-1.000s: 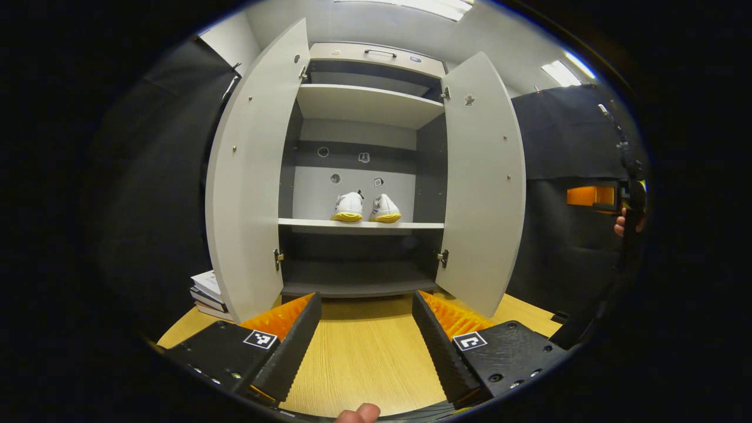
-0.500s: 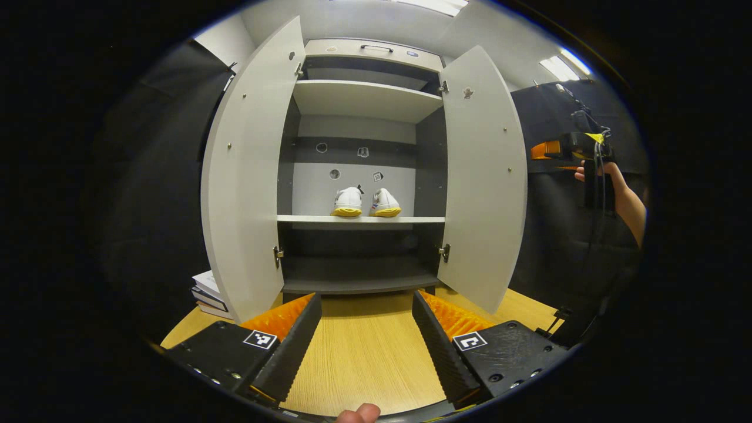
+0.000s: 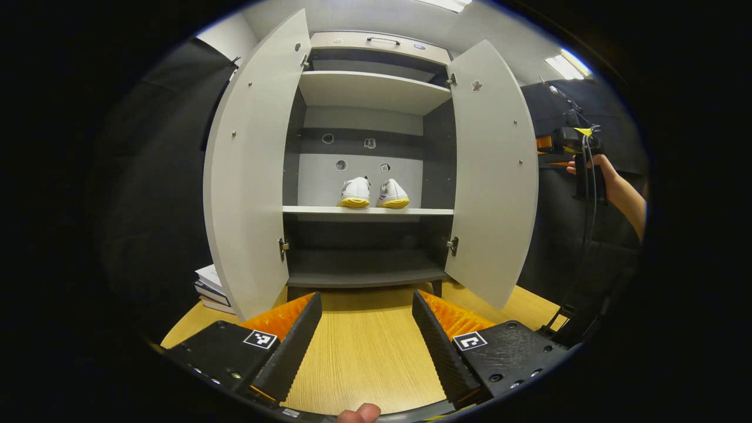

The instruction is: Grab one shoe with the right hand and put it into the shoe cabinet, grab the other shoe with the left hand and put it into the shoe cabinet; then close the right door with the right hand and the left door with the left hand.

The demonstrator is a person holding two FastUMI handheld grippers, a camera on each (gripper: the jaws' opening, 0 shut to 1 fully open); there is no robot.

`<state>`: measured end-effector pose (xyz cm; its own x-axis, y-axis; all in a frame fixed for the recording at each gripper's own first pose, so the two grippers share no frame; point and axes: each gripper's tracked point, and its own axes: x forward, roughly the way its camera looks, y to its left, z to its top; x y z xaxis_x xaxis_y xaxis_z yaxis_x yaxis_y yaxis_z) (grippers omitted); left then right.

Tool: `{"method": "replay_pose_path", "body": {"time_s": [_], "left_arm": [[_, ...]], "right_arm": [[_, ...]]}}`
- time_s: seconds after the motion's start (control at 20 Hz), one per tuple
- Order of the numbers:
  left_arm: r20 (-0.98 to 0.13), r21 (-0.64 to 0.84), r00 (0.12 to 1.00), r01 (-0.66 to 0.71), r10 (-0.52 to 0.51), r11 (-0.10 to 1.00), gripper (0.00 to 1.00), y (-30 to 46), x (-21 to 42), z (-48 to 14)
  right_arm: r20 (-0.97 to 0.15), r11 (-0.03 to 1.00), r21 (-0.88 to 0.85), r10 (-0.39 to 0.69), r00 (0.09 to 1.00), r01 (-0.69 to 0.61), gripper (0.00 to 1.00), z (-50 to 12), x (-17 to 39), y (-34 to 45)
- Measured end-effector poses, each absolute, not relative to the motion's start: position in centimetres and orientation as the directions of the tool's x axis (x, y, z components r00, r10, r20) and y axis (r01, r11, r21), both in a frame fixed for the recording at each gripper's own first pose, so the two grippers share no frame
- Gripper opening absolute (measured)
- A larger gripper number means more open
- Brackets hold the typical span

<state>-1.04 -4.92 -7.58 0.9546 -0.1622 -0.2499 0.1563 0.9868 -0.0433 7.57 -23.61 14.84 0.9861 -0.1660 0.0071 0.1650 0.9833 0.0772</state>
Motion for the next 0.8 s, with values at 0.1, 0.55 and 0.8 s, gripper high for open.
{"method": "replay_pose_path", "body": {"time_s": [0.1,0.55,0.8], "left_arm": [[-0.253,-0.043,0.953,0.162,-0.168,0.986,0.93,-5.1,-1.0,-7.7],[-0.243,-0.045,0.956,0.159,-0.165,0.986,0.93,-4.3,-1.1,-7.6],[-0.256,-0.043,0.959,0.114,-0.121,0.993,0.93,-1.8,-1.6,-8.1]], "right_arm": [[0.008,0.985,0.045,-0.169,0.986,0.168,0.87,15.1,7.6,-22.9],[0.033,0.995,0.021,-0.095,0.995,0.094,0.87,14.6,6.7,-16.7],[0.047,0.997,0.056,-0.052,0.998,0.050,0.87,14.3,7.5,-12.8]]}}
